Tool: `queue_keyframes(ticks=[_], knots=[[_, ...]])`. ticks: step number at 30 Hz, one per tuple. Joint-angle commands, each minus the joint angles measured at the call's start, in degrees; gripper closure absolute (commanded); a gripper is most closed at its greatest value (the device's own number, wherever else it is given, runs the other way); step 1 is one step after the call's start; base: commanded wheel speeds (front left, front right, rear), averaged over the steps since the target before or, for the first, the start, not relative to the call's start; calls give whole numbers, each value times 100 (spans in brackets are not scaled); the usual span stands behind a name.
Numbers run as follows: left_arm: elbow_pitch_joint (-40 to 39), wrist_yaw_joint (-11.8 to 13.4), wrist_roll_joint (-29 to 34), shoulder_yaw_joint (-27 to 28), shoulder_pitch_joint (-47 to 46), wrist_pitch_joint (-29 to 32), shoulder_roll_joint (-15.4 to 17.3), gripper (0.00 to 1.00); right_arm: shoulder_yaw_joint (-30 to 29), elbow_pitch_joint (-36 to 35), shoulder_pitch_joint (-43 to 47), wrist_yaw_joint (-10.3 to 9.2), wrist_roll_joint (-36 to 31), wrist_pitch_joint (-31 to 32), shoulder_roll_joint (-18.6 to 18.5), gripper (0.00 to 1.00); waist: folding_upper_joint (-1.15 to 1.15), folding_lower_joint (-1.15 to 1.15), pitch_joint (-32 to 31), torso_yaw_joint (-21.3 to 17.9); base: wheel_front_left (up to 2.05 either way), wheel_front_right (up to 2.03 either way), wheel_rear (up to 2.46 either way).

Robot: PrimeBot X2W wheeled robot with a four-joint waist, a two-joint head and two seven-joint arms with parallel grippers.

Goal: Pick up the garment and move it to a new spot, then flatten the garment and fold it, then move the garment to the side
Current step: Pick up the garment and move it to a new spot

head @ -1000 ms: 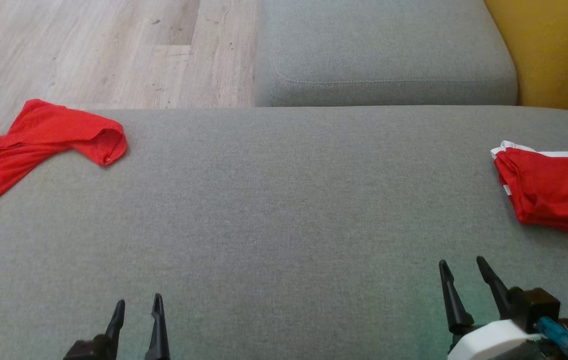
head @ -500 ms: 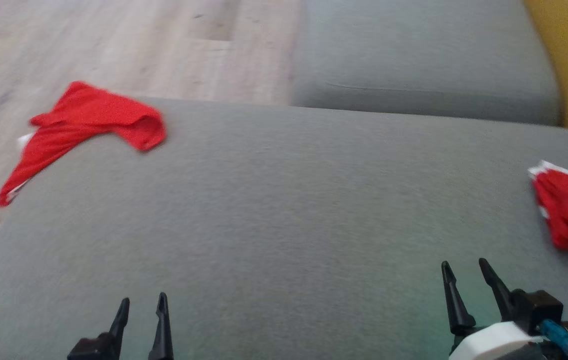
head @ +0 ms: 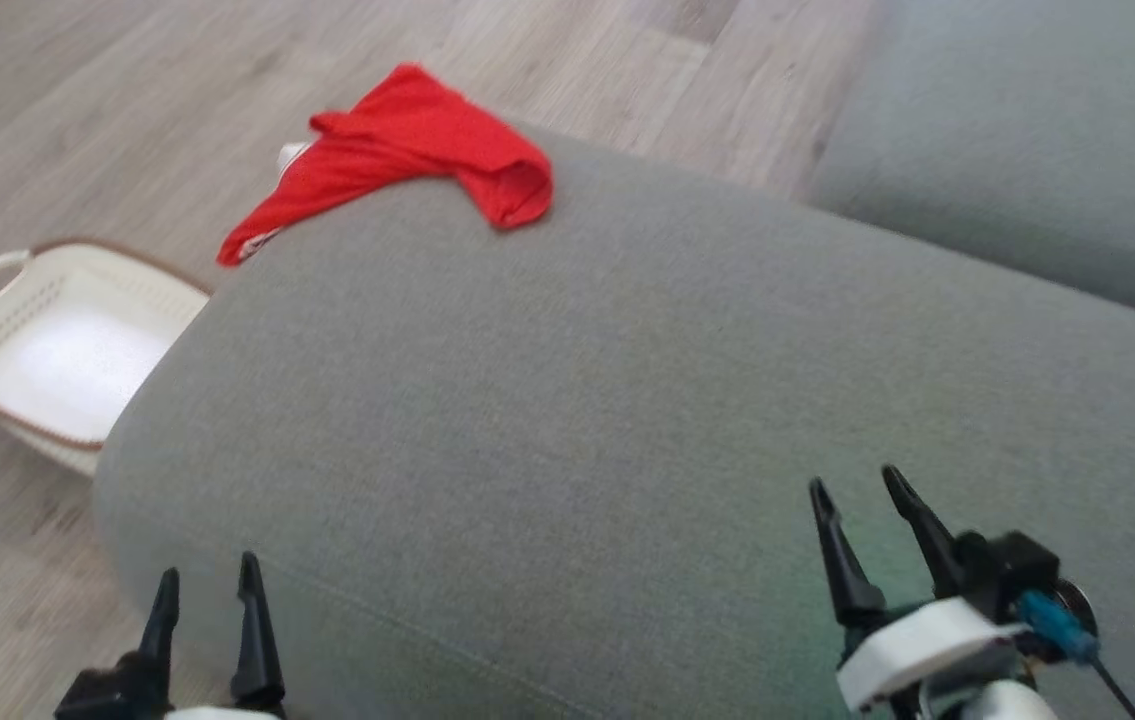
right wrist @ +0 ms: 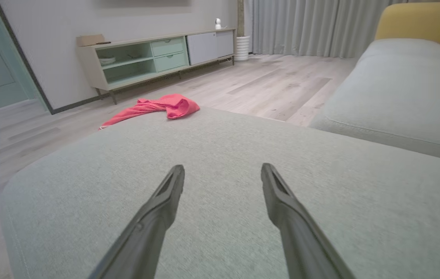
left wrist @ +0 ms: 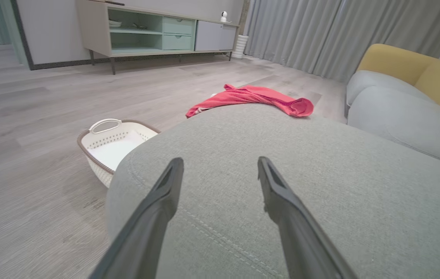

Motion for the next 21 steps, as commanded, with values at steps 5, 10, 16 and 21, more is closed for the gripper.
queue_keyframes(ticks=[5, 10, 16, 21], knots=[[-345, 53, 33, 409, 0, -103, 62, 0, 266, -9, -433, 43, -39, -17, -38, 0, 0, -1, 135, 107, 0, 0, 0], [-427, -1, 90, 461, -21, -112, 107, 0, 214, 5, -448, 43, -71, -83, -38, 0, 0, -1, 147, 118, 0, 0, 0], [-929, -130, 209, 603, -660, 203, 558, 0, -91, -269, -294, 43, -184, -39, -38, 0, 0, -1, 301, 173, 0, 0, 0], [-1284, -305, 324, 832, -1707, 636, 1038, 0, -356, -709, -322, 43, -454, 155, -38, 0, 0, -1, 719, 17, 0, 0, 0]])
